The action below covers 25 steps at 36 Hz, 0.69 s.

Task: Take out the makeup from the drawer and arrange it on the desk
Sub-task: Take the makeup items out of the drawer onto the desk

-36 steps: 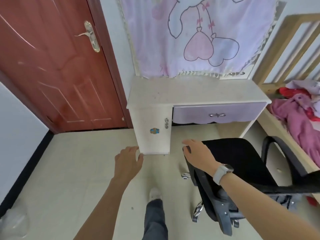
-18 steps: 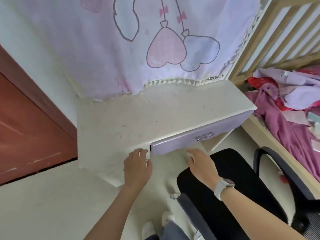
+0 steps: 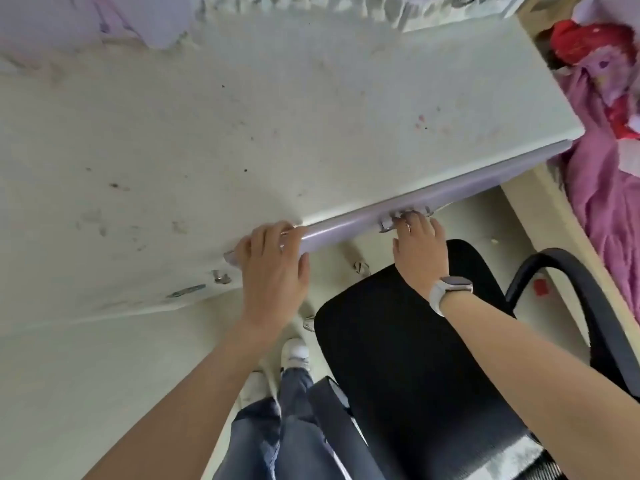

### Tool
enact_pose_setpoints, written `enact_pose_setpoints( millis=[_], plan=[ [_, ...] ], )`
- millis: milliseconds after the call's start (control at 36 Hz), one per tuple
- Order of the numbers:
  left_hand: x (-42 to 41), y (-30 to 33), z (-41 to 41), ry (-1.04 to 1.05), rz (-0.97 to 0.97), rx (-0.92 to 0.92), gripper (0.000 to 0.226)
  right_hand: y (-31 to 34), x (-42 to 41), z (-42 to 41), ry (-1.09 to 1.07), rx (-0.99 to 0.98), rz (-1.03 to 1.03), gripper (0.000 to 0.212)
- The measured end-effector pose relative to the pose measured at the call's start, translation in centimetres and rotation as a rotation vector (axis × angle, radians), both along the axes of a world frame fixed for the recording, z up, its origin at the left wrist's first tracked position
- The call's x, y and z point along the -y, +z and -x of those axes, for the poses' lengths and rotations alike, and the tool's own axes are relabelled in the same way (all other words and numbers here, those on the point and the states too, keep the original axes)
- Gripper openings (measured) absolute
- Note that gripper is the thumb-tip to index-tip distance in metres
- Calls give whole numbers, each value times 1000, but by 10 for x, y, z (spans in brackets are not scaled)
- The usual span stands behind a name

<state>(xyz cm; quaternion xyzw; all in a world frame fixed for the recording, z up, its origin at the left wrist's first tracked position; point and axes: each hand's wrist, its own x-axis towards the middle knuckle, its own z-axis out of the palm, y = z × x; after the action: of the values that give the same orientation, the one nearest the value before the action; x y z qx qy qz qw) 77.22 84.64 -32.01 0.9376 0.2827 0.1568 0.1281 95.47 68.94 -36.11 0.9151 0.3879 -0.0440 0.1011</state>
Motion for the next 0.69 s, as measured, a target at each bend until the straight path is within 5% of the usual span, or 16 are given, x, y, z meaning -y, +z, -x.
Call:
enact_pose_setpoints(
  millis=[167, 639, 694],
  plan=[
    [6, -17, -6, 63, -68, 68, 35, -17, 0, -20, 130, 22, -175, 14],
    [17, -5, 4, -109, 49, -18, 22, -4, 37, -8, 219, -74, -256, 5],
    [17, -5, 7, -118, 53, -32, 20, 2, 43, -3, 241, -68, -295, 17]
  ],
)
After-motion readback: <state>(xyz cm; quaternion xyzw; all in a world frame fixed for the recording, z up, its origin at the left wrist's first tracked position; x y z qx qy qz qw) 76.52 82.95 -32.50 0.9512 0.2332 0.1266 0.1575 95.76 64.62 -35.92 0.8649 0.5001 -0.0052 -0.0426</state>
